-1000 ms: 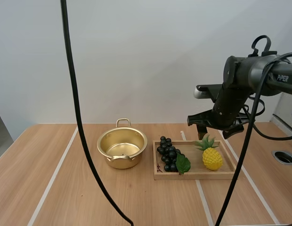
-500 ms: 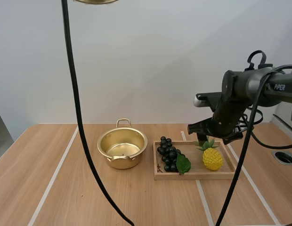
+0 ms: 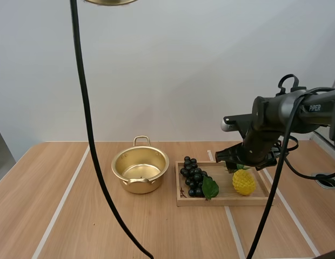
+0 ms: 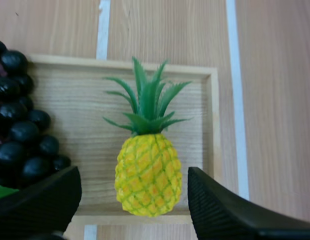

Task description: Open the pot, put the pineapple inside, and close it

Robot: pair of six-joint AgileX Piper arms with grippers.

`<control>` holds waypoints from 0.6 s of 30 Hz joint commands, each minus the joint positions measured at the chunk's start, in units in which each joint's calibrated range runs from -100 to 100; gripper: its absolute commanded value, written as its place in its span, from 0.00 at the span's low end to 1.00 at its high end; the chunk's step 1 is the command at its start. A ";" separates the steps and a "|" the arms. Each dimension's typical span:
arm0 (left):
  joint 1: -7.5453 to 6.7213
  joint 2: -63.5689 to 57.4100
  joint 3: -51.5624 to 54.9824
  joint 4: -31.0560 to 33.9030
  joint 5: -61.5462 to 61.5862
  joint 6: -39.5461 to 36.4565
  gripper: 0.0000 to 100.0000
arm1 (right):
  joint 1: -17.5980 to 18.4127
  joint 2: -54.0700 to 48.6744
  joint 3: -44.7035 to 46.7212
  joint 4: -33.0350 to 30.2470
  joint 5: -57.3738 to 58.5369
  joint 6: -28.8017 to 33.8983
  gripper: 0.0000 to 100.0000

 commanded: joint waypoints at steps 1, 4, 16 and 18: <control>-0.05 -0.42 -0.61 0.15 -0.75 -0.68 0.00 | -0.24 3.08 0.41 -1.66 -0.25 -0.61 1.00; -0.05 -0.42 -0.61 0.15 -0.75 -0.68 0.00 | -0.24 5.44 0.41 -3.76 -0.25 0.39 1.00; -0.05 -0.42 -0.61 -0.07 -0.76 -0.58 0.00 | -2.89 10.74 0.41 -5.42 -4.89 1.99 1.00; -0.05 -0.42 -0.61 -0.30 -1.17 -0.58 0.00 | -2.89 10.99 0.41 -5.42 -5.95 1.99 1.00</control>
